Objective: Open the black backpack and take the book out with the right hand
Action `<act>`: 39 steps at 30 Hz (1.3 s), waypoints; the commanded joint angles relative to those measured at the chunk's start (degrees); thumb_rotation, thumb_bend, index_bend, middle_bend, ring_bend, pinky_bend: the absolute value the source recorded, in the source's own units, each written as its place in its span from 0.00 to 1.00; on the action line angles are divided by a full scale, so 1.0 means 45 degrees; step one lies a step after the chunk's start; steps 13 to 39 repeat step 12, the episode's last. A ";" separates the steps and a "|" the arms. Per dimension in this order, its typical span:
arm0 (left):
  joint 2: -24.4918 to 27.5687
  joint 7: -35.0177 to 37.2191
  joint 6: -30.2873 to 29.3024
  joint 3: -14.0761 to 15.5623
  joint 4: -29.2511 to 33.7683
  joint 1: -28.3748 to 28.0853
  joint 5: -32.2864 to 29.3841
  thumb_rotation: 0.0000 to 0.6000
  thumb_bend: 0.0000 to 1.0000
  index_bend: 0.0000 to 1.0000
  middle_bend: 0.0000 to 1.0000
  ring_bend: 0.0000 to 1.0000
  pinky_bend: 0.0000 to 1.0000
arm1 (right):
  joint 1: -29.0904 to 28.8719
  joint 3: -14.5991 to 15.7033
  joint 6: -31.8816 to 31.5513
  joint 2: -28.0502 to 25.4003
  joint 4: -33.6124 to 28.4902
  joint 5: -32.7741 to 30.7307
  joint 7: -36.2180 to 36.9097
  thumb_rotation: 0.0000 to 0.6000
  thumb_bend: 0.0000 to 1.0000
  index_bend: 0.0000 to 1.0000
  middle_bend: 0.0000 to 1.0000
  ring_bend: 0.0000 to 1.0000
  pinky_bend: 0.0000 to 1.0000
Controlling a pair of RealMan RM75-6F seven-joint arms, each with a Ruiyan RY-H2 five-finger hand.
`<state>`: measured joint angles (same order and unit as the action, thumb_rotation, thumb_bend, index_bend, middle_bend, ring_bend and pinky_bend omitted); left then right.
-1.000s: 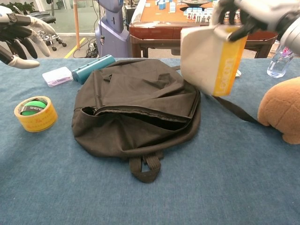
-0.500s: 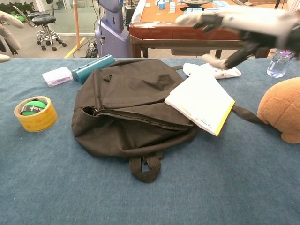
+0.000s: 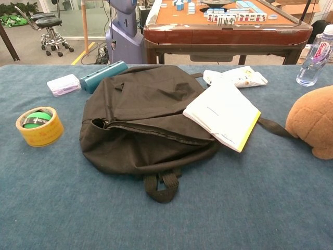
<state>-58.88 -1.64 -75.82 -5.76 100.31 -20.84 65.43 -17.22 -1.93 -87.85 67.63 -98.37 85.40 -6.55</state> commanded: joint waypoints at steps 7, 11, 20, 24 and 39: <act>-0.0328 -0.0216 -0.1831 0.0850 -0.0272 0.1638 0.1567 1.00 0.33 0.18 0.31 0.33 0.32 | 0.2197 0.0890 -0.0711 0.0018 0.0628 -0.1106 0.1113 1.00 0.43 0.38 0.40 0.31 0.35; -0.0579 -0.0610 -0.2534 0.1132 -0.0259 0.2186 0.2193 1.00 0.33 0.19 0.31 0.33 0.32 | 0.2503 0.0914 -0.0770 -0.0175 0.0663 -0.0898 0.1602 1.00 0.43 0.38 0.40 0.31 0.35; -0.0659 -0.0691 -0.2697 0.1194 -0.0237 0.2327 0.2351 1.00 0.33 0.19 0.31 0.33 0.32 | 0.2532 0.0896 -0.0781 -0.0264 0.0599 -0.0768 0.1654 1.00 0.43 0.38 0.40 0.31 0.35; -0.0659 -0.0691 -0.2697 0.1194 -0.0237 0.2327 0.2351 1.00 0.33 0.19 0.31 0.33 0.32 | 0.2532 0.0896 -0.0781 -0.0264 0.0599 -0.0768 0.1654 1.00 0.43 0.38 0.40 0.31 0.35; -0.0659 -0.0691 -0.2697 0.1194 -0.0237 0.2327 0.2351 1.00 0.33 0.19 0.31 0.33 0.32 | 0.2532 0.0896 -0.0781 -0.0264 0.0599 -0.0768 0.1654 1.00 0.43 0.38 0.40 0.31 0.35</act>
